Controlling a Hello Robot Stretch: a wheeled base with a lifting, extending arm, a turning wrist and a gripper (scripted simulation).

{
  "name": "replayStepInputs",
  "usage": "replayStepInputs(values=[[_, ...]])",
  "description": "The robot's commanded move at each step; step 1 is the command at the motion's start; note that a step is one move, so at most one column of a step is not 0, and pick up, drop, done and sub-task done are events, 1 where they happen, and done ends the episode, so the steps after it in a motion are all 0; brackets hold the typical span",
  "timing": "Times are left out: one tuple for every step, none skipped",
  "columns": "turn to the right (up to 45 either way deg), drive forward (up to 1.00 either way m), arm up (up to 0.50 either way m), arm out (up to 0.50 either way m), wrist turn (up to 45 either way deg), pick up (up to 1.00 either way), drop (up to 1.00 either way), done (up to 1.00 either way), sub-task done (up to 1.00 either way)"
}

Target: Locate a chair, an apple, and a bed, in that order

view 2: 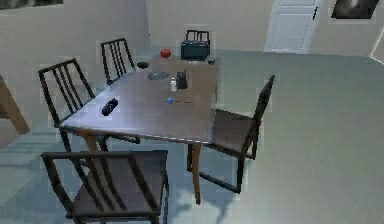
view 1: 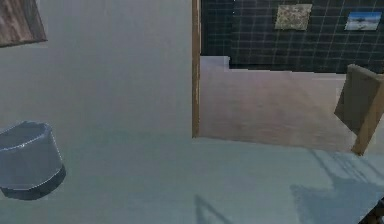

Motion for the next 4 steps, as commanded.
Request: replayStepInputs(values=[[15.0, 0.00, 0.00, 0.00, 0.0, 0.00, 0.00, 0.00, 0.00], [0.0, 0.95, 0.00, 0.00, 0.0, 0.00, 0.00, 0.00, 0.00], [15.0, 0.00, 0.00, 0.00, 0.0, 0.00, 0.00, 0.00, 0.00], [0.0, 1.00, 0.00, 0.00, 0.0, 0.00, 0.00, 0.00, 0.00]])
